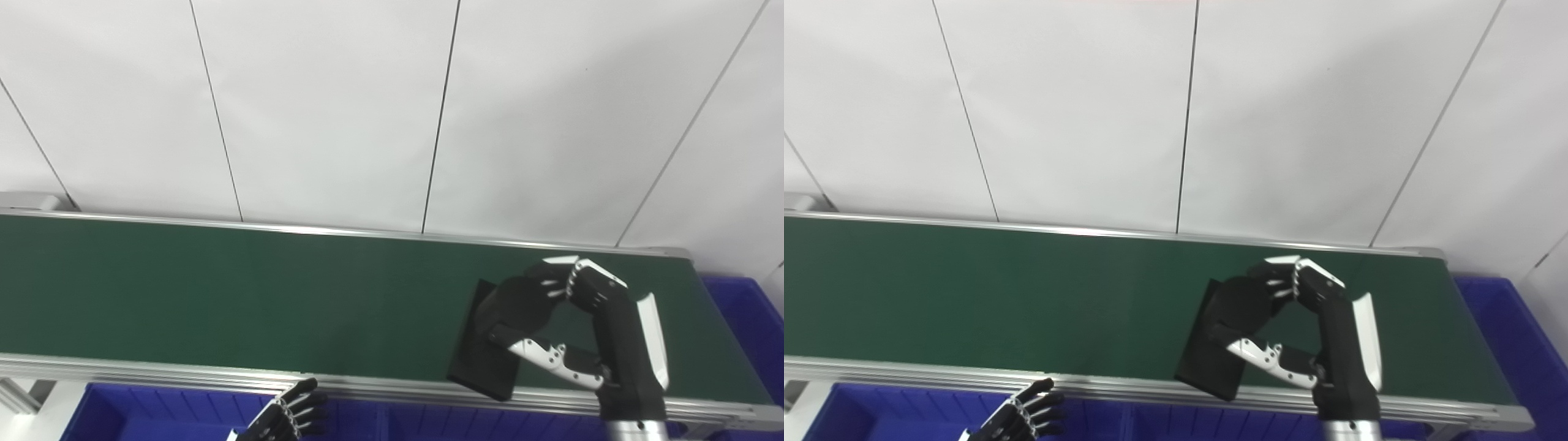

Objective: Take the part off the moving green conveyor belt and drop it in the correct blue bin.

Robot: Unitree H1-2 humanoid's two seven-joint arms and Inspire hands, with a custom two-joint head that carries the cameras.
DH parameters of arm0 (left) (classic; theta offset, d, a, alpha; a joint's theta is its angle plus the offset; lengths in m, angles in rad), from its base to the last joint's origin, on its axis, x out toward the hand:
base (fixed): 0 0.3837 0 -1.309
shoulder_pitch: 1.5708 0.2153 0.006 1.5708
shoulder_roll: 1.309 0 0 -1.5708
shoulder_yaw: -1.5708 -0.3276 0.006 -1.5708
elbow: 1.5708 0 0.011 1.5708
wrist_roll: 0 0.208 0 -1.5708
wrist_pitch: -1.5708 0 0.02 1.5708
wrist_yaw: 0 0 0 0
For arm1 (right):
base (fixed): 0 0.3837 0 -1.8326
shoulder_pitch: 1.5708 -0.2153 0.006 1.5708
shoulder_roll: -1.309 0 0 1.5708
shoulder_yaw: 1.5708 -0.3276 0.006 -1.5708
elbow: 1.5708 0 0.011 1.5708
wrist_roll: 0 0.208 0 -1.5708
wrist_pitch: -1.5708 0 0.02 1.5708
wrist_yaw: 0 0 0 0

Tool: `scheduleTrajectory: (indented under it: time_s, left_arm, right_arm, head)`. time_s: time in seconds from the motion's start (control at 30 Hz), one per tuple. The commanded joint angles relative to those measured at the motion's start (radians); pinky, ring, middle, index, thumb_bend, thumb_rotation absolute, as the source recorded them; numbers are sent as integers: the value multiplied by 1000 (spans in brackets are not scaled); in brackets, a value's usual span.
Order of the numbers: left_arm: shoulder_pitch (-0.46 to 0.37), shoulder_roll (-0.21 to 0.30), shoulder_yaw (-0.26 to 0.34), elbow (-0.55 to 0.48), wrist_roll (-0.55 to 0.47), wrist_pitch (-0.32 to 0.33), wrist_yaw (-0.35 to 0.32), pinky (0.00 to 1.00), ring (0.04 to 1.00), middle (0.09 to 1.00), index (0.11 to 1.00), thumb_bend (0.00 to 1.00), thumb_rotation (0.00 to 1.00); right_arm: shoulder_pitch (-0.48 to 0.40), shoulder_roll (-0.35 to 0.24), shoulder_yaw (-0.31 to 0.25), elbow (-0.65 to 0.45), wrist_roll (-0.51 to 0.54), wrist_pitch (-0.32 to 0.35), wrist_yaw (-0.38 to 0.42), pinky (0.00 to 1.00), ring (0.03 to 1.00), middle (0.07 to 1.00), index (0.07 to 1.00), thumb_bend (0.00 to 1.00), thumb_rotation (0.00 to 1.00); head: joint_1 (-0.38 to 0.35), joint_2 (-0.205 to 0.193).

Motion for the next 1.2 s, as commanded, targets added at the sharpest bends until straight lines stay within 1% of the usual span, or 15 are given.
scheduleTrajectory:
  time_s: [0.0,0.17,0.3,0.37,0.47,0.57,0.67,0.77,0.87,0.97,1.1,1.17]
  left_arm:
    - [-15,8,4,-40,-15,-2,-13,670,722,771,821,861,534]
    - [-24,23,10,-59,-30,25,-13,675,728,773,824,851,522]
    - [-27,30,15,-75,-32,46,-10,673,724,770,824,845,517]
    - [-29,33,18,-78,-31,49,-10,670,723,770,825,848,516]
    - [-30,36,22,-79,-36,54,-13,666,718,766,822,842,513]
    - [-30,38,24,-84,-44,60,-18,664,717,765,821,844,511]
    - [-26,40,26,-94,-43,68,-14,663,716,765,820,847,511]
    - [-24,41,28,-100,-47,76,-13,656,713,763,815,860,513]
    - [-26,45,28,-97,-57,76,-21,659,715,764,816,860,512]
    - [-26,48,29,-99,-70,84,-25,665,716,762,813,856,509]
    - [-27,49,30,-107,-68,95,-26,650,710,755,806,864,510]
    - [-28,51,30,-112,-67,103,-29,651,711,754,806,871,519]
  right_arm:
    - [2,11,-2,-41,12,-51,-13,318,440,519,534,495,0]
    - [66,25,7,-49,17,-80,-26,318,452,521,527,495,0]
    - [119,32,16,-52,23,-89,-25,340,462,517,520,497,0]
    - [141,35,23,-44,12,-104,-28,332,457,517,520,497,0]
    - [178,52,32,-18,-8,-108,-42,339,453,510,519,498,0]
    - [198,60,36,15,-22,-130,-52,341,452,508,520,499,0]
    - [212,67,34,57,-52,-137,-69,350,448,505,520,499,0]
    - [215,72,34,98,-61,-139,-83,358,446,505,520,500,0]
    - [199,74,28,164,-49,-141,-92,371,450,504,510,501,0]
    - [181,76,28,223,-59,-138,-102,381,447,502,510,502,0]
    - [151,80,39,310,-57,-143,-108,376,441,499,518,501,0]
    - [138,83,48,349,-61,-141,-110,365,445,508,508,501,0]
  head:
    - [-9,5]
    - [-26,26]
    - [-36,35]
    - [-40,36]
    - [-45,42]
    - [-47,45]
    - [-54,50]
    - [-60,53]
    - [-68,55]
    - [-84,61]
    - [-97,65]
    - [-105,67]
